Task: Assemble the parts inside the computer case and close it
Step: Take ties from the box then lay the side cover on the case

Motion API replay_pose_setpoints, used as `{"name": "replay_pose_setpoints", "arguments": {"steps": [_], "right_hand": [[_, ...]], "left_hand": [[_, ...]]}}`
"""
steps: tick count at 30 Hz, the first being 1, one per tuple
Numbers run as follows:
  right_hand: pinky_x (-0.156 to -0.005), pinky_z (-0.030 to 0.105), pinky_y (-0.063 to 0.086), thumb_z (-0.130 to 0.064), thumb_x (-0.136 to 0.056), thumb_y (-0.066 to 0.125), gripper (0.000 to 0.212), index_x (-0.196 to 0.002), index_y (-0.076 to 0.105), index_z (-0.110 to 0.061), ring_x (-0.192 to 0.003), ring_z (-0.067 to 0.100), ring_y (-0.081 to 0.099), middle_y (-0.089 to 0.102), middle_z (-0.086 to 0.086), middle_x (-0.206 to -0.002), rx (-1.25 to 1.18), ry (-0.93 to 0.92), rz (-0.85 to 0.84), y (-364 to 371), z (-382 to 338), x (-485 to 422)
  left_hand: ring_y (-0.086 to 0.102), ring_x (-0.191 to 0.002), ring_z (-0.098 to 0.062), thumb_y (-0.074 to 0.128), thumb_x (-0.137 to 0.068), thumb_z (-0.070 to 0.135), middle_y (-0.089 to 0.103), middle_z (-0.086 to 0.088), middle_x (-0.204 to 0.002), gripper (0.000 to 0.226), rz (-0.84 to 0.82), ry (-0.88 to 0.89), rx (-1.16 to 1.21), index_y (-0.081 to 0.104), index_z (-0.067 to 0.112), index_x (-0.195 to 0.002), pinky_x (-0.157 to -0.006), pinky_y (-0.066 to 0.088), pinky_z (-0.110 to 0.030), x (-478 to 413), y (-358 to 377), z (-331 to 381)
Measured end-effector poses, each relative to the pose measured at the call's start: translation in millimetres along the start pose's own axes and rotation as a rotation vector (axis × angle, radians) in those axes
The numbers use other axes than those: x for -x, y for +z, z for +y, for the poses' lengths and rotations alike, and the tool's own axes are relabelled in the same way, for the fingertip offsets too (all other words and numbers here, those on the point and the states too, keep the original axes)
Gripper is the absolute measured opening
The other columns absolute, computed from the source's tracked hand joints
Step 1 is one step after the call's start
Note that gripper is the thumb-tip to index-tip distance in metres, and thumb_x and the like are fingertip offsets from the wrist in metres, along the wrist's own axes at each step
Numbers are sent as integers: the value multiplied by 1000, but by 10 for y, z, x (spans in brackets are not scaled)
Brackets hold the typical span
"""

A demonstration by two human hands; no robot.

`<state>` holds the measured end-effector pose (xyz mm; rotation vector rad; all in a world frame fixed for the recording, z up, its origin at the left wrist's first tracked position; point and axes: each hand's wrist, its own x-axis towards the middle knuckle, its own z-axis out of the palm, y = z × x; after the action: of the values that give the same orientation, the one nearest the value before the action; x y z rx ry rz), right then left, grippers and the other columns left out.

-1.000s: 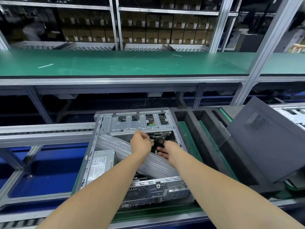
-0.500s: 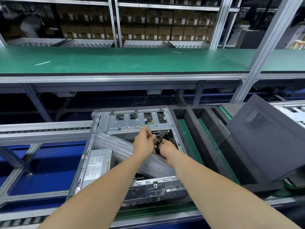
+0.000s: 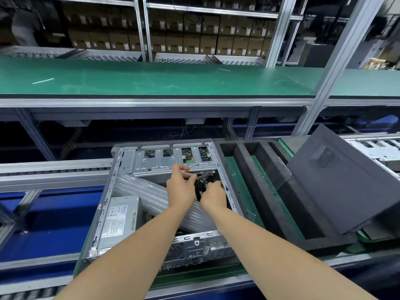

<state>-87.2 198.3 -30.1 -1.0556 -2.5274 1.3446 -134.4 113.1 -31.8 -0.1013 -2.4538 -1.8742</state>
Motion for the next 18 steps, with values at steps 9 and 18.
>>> {"name": "replay_pose_setpoints", "arguments": {"steps": [9,18], "right_hand": [[-63,39,48,-21,-107,48,11,-105,57,-14,-76,24,62,68,4,-82,24,-444,252,-119,-121,283],[-78,27,50,-21,-104,60,13,-100,72,-15,-84,11,67,74,-5,-87,-150,-474,191,-259,-39,164]], "left_hand": [[71,-72,-1,85,-80,30,75,13,-71,13,-76,-5,118,74,27,-84,-73,57,-27,-5,-144,43],[74,-79,-4,84,-82,20,77,7,-79,9,-183,21,181,79,22,-89,-79,59,-25,-21,-203,36]]}}
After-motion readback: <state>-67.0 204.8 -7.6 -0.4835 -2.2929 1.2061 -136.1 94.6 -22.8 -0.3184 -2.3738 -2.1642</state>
